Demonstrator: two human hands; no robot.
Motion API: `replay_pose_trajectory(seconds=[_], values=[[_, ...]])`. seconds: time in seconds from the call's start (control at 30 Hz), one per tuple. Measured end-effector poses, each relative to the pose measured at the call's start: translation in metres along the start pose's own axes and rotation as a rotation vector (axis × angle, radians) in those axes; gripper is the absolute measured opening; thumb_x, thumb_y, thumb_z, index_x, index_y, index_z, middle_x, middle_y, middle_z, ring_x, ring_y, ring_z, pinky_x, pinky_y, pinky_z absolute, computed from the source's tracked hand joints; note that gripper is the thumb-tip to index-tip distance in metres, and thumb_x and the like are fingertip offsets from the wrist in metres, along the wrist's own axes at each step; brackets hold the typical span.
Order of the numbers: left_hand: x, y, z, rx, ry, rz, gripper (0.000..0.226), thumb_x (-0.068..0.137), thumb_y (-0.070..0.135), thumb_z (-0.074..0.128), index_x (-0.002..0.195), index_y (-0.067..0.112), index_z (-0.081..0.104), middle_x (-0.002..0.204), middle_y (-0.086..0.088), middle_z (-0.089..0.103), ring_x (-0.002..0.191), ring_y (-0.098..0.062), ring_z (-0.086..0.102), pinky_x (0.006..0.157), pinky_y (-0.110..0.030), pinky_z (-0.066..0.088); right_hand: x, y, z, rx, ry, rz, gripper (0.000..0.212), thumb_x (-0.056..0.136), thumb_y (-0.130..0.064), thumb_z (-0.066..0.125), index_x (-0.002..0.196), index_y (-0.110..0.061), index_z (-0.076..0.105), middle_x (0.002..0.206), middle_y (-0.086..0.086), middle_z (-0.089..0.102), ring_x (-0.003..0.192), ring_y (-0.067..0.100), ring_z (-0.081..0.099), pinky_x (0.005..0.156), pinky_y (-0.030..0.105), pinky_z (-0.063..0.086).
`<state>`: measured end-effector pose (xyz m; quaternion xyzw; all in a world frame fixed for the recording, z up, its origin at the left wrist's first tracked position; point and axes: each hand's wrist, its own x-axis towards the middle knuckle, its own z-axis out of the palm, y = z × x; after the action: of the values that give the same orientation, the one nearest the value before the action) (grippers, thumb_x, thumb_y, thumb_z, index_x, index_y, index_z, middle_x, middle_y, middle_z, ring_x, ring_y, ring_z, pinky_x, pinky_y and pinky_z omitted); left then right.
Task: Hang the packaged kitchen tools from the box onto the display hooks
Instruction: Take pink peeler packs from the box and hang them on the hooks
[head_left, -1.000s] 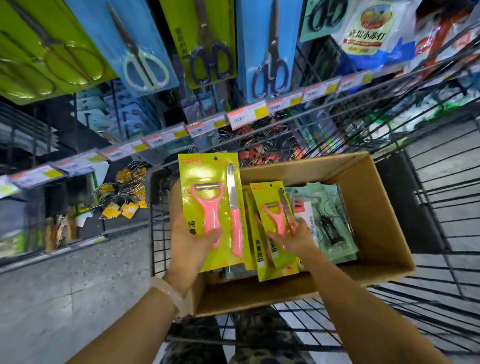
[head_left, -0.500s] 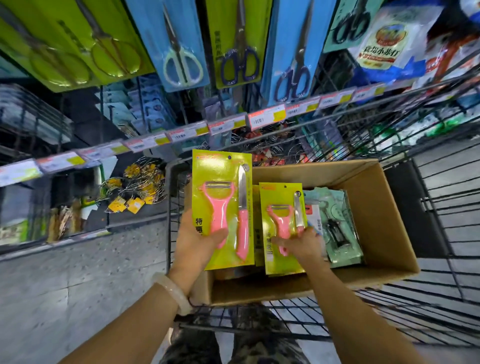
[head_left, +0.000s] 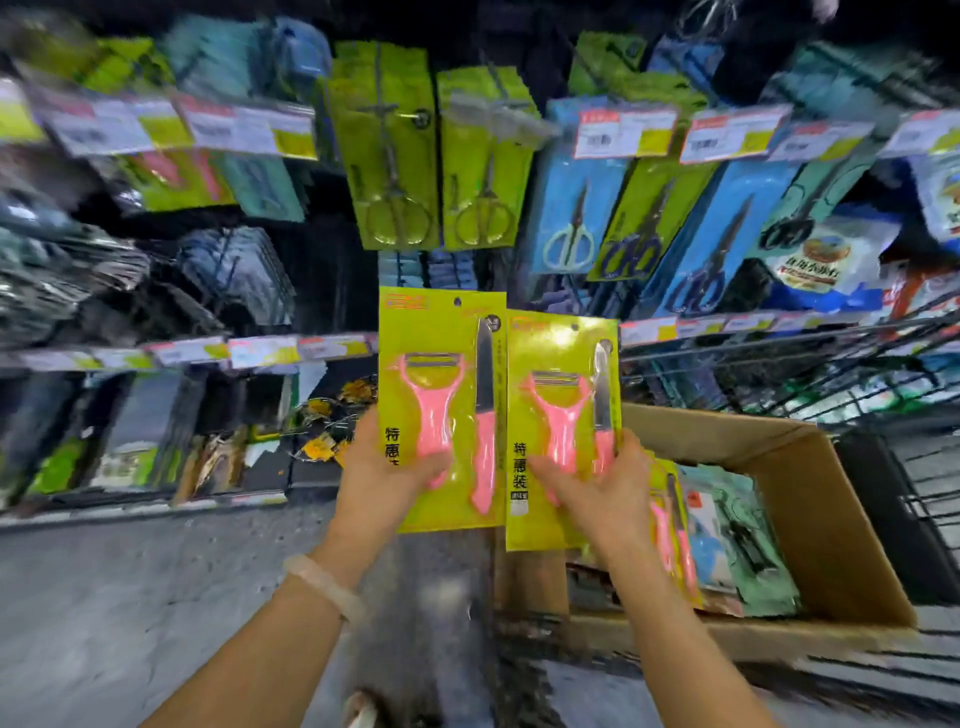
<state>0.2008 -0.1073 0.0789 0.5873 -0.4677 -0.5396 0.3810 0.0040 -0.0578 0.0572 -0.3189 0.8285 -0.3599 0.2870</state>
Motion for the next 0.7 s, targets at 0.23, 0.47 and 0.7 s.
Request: replay_pose_trajectory(seconds=[0.23,0.47,0.7], values=[[-0.012,0.022,-0.122,-0.102,0.124,0.089,0.046,0.073,-0.006,0.074,0.108,0.015,0.054,0.088,0.008,0.066,0.07,0.001,0.064,0.054,-0.009,0.047,-0.052,-0.08,0.084,0.015,0.001,-0.212,0.122,0.031,-0.085,0.071,0.126,-0.014,0.045,0.114,0.006,0.061,0.107,0.028,0.059,0.087,0.047,0.052],[-0.007,0.052,-0.215,-0.106,0.293,0.176,0.06,0.065,0.007,0.084,0.117,0.015,0.056,0.1,0.0,0.07,0.09,-0.019,0.068,0.071,-0.028,0.055,-0.102,-0.182,0.121,0.037,-0.016,-0.441,0.116,0.051,-0.053,0.086,0.141,-0.003,0.032,0.131,0.013,0.046,0.125,0.03,0.041,0.107,0.039,0.035],[0.025,0.11,-0.255,-0.102,0.367,0.312,0.06,0.068,0.006,0.08,0.12,0.015,0.054,0.108,-0.002,0.066,0.101,-0.024,0.063,0.083,-0.043,0.053,-0.1,-0.273,0.132,0.089,-0.042,-0.58,0.127,0.056,-0.055,0.083,0.15,-0.015,0.008,0.147,0.006,0.025,0.139,0.022,0.023,0.114,0.039,0.023]])
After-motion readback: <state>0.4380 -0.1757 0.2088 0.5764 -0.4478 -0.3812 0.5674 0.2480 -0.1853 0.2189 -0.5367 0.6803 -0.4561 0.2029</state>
